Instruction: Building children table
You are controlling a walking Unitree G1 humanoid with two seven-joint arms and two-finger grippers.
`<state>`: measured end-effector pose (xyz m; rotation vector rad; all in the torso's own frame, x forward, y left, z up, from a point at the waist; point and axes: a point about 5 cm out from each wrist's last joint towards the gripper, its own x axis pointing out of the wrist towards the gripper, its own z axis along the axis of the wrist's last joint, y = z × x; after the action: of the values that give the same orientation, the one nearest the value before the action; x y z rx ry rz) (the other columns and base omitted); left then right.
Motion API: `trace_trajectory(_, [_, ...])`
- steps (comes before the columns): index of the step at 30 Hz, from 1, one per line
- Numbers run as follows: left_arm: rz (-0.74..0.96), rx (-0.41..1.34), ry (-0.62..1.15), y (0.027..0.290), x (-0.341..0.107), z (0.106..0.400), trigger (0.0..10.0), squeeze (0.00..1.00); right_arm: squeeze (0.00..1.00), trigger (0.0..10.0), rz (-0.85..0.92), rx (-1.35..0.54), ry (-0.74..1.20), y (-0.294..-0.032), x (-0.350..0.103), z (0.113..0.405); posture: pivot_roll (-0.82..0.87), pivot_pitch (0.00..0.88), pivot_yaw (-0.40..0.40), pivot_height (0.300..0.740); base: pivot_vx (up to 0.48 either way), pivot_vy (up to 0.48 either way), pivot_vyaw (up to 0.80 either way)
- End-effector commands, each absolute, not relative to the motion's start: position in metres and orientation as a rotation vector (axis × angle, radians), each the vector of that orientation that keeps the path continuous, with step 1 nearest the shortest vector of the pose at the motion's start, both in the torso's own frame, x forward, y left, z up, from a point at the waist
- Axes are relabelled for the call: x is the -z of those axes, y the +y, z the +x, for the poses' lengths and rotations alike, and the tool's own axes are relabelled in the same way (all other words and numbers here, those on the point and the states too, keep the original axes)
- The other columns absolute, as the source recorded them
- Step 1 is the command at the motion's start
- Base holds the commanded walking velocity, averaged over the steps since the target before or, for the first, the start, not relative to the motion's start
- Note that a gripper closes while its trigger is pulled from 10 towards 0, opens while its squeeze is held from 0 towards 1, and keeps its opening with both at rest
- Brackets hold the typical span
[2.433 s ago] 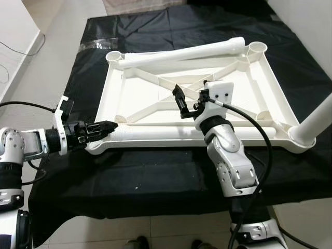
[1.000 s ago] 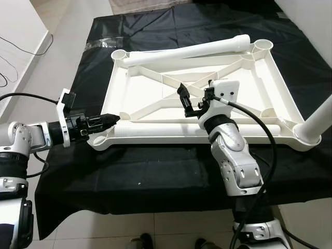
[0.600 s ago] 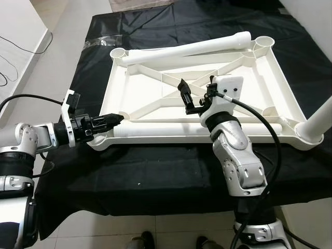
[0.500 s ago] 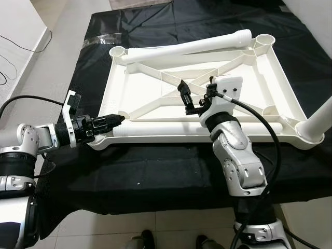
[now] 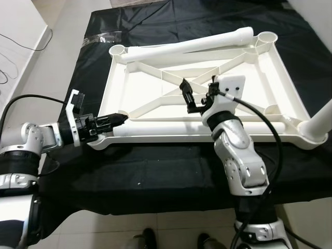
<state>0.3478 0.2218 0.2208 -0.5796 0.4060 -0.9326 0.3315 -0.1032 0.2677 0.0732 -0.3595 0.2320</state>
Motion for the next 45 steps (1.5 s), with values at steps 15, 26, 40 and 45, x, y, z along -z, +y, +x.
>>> trace_trajectory(15, [-0.655, 0.979, 0.530, 0.198, -0.182, 0.341, 10.0, 0.00, 0.00, 10.0, 0.125, -0.241, -0.419, -0.104, -0.294, 0.329, 0.00, 0.336, 0.127, 0.740, 0.000, 0.000, 0.00])
trace_trajectory(26, [-0.702, 1.058, 0.459, 0.200, -0.195, 0.339, 10.0, 0.00, 0.00, 10.0, 0.147, -0.256, -0.439, -0.101, -0.305, 0.327, -0.01, 0.332, 0.126, 0.740, 0.000, 0.000, 0.00])
trace_trajectory(40, [-0.717, 1.119, 0.427, 0.205, -0.207, 0.333, 0.0, 0.00, 0.00, 10.0, 0.169, -0.268, -0.476, -0.101, -0.320, 0.325, 0.00, 0.320, 0.126, 0.740, 0.000, 0.000, 0.00])
trace_trajectory(45, [-0.727, 1.120, 0.421, 0.214, -0.208, 0.324, 0.0, 0.00, 0.00, 10.0, 0.183, -0.270, -0.481, -0.100, -0.321, 0.325, 0.00, 0.296, 0.123, 0.740, 0.000, 0.000, 0.00])
